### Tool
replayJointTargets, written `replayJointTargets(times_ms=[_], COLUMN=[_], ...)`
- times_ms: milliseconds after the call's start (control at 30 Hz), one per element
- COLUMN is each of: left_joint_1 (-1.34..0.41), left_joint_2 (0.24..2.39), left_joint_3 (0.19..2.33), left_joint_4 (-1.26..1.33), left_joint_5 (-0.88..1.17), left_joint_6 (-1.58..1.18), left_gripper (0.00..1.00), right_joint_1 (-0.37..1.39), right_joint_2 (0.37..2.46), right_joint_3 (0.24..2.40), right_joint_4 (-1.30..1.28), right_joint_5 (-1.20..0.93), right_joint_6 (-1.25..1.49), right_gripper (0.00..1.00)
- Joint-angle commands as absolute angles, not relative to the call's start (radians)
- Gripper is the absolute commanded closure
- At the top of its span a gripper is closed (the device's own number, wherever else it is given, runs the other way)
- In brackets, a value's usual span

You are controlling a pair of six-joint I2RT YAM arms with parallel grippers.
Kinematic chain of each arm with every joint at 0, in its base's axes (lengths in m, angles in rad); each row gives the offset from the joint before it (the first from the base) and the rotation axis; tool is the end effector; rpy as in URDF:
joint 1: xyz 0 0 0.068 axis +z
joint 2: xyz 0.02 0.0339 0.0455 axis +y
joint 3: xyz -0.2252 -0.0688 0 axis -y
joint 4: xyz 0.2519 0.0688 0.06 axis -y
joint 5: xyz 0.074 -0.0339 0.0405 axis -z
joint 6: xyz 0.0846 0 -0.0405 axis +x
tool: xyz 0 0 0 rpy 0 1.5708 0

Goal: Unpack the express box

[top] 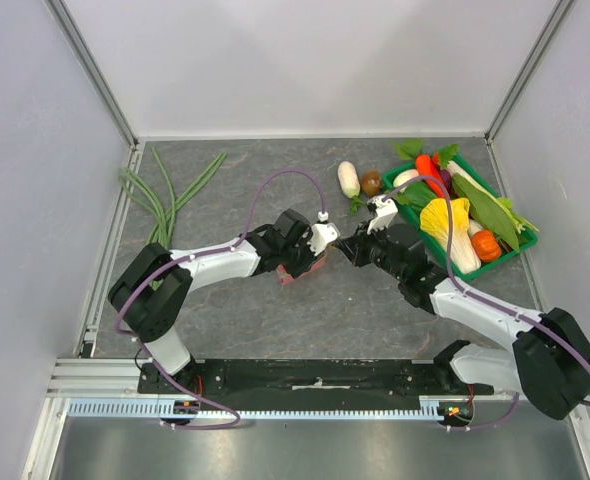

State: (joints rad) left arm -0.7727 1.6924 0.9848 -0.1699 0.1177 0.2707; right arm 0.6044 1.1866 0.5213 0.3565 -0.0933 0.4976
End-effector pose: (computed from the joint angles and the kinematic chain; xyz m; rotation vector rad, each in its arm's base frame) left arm 0.2642 -0.2715 0.0974 1.2786 2.1187 -0.3632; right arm 0.2601 0.1892 0.1659 -0.1719 1.9593 0.8301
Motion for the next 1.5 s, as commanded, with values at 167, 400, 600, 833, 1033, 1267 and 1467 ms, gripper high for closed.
replayJointTargets(times_ms=[167,400,600,833,1033,1267,1467], left_joint_1=[-0.759,-0.755,-0.75,-0.749,-0.749,-0.749,-0.749], left_joint_2=[1.75,1.758,1.766,1.778,1.784,1.783,1.763], left_joint_3=[0.989,0.999,1.008,1.014,1.019,1.022,1.028], left_joint_4=[-0.233,-0.241,-0.248,-0.258,-0.261,-0.262,-0.264], left_joint_5=[0.044,0.048,0.051,0.046,0.034,0.046,0.083], left_joint_6=[0.267,0.259,0.256,0.253,0.253,0.255,0.242], left_gripper=[0.89,0.9,0.9,0.9,0.91,0.91,0.87], right_joint_1=[0.627,0.626,0.626,0.626,0.626,0.626,0.624], right_joint_2=[1.157,1.131,1.1,1.081,1.057,1.048,1.017], right_joint_3=[0.483,0.488,0.486,0.48,0.479,0.48,0.509], right_joint_4=[0.068,0.04,0.009,-0.023,-0.04,-0.057,-0.087], right_joint_5=[-0.235,-0.227,-0.221,-0.212,-0.204,-0.203,-0.158], right_joint_6=[0.492,0.494,0.494,0.5,0.503,0.506,0.518], right_gripper=[1.0,1.0,1.0,1.0,1.0,1.0,1.0])
